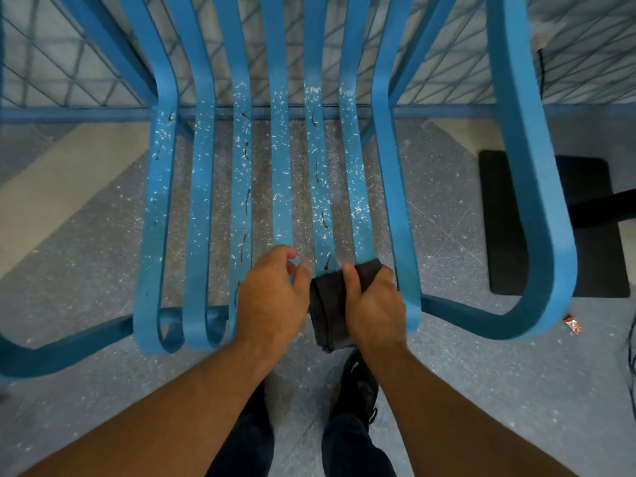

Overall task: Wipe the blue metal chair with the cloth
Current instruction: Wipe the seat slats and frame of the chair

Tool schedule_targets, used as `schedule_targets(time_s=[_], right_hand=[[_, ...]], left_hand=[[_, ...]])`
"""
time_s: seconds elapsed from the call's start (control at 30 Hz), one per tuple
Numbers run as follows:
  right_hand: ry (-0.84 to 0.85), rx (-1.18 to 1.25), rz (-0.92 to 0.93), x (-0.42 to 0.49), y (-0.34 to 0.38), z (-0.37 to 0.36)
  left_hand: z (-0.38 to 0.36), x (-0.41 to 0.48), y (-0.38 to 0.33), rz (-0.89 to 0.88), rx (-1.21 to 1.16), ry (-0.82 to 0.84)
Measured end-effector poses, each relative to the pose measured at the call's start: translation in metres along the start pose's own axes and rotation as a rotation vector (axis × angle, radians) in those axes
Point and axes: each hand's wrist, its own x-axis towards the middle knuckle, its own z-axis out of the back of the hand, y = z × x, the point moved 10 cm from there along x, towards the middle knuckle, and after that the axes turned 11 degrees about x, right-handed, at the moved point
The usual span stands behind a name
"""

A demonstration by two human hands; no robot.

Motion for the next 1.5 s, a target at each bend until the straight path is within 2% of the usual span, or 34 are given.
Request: schedule_targets(time_s=[0.13,0.2,0.37,0.53,0.6,0.67,0.77,0.83,0.9,1.0,1.07,1.17,1.33,1.5], right_hand=[[0.220,0.171,-0.008,0.002,-0.002,-0.010],[0.258,0.175,-0.013,0.002,-0.006,-0.011],[0.180,0.161,0.025,0.005,-0.006,-0.008],[0.204,-0.017,-0.140,0.007,-0.008,-0.001],[0.118,-0.111,-0.022,0.000,0.009,0.008],[0.006,-0.071,0.108,-0.011,0.021,0.010],[-0.082,0.037,0.122,-0.016,0.014,-0.001],[-0.111,0.028,0.075,-0.011,0.006,-0.002],[-0.096,-0.046,-0.011,0.000,0.002,-0.001],[0.041,-0.056,-0.143,0.015,-0.002,-0.003],[0.049,-0.016,-0.077,0.014,0.004,0.002],[-0.063,0.055,0.087,-0.004,0.012,0.009],[-0.102,0.023,0.003,-0.001,0.001,-0.001],[0.023,-0.080,-0.059,0.011,0.006,-0.001]], left_hand=[[-0.007,-0.009,0.001,0.004,-0.015,0.024],[-0.006,-0.010,0.000,0.017,-0.030,0.013],[-0.006,-0.004,-0.005,0.040,-0.038,0.036],[0.002,0.006,-0.007,0.030,-0.041,0.032],[0.007,0.008,-0.009,0.016,-0.052,0.017],[0.013,0.010,-0.012,0.002,-0.057,-0.010],[0.018,0.012,-0.015,-0.021,-0.053,-0.044],[0.017,0.013,-0.015,-0.023,-0.057,-0.045],[0.014,0.014,-0.014,-0.024,-0.058,-0.040],[0.009,0.016,-0.013,-0.020,-0.070,-0.027],[0.008,0.016,-0.015,-0.020,-0.076,-0.022],[0.009,0.017,-0.020,-0.040,-0.066,-0.026],[0.007,0.022,-0.019,-0.023,-0.067,-0.018],[0.001,0.029,-0.020,-0.019,-0.047,-0.003]])
